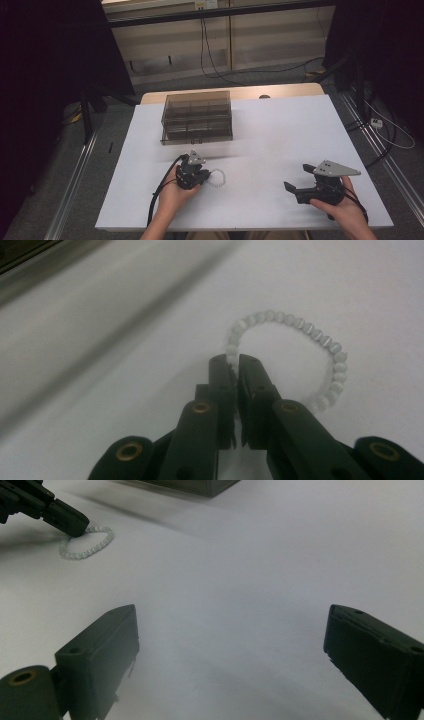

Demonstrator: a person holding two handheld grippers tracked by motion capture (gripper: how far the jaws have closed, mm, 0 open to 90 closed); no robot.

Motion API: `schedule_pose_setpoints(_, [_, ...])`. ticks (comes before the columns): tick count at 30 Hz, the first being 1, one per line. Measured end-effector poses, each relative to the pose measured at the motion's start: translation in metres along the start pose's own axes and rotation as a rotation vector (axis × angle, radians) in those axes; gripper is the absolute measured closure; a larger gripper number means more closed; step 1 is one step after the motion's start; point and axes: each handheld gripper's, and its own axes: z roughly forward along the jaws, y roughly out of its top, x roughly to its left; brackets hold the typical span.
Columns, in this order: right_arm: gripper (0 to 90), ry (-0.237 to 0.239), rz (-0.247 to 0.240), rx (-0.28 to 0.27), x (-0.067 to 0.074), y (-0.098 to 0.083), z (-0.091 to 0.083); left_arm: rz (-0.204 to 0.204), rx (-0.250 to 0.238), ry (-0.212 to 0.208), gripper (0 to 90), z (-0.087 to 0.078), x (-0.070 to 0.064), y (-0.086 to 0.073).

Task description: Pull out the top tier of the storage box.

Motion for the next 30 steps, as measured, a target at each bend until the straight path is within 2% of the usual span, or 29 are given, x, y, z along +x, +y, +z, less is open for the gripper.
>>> schedule_pose_setpoints(12, [7.1,-0.002,0.003,-0.012,-0.0022,0.0006,-0.0018,-0.053,0.024,-0.004,87.5,-0.0011,0.0016,0.0045])
schedule_pose_setpoints(14, [7.1,-0.004,0.002,-0.012,-0.0027,0.0002,-0.0025,-0.064,0.027,-0.011,87.6,-0.0016,0.0027,0.0048])
schedule_pose_setpoints(16, [7.1,-0.003,0.005,-0.013,-0.0027,-0.0001,-0.0027,-0.083,0.033,-0.042,87.6,-0.0022,0.0033,0.0054])
schedule_pose_setpoints(23, [7.1,0.001,0.007,-0.015,-0.0028,0.0001,-0.0019,-0.077,0.039,-0.034,87.5,-0.0039,0.0035,0.0056])
schedule_pose_setpoints(30, [7.0,0.000,0.006,-0.014,-0.0032,0.0001,-0.0026,-0.096,0.030,-0.030,87.5,-0.0090,0.0064,0.0065])
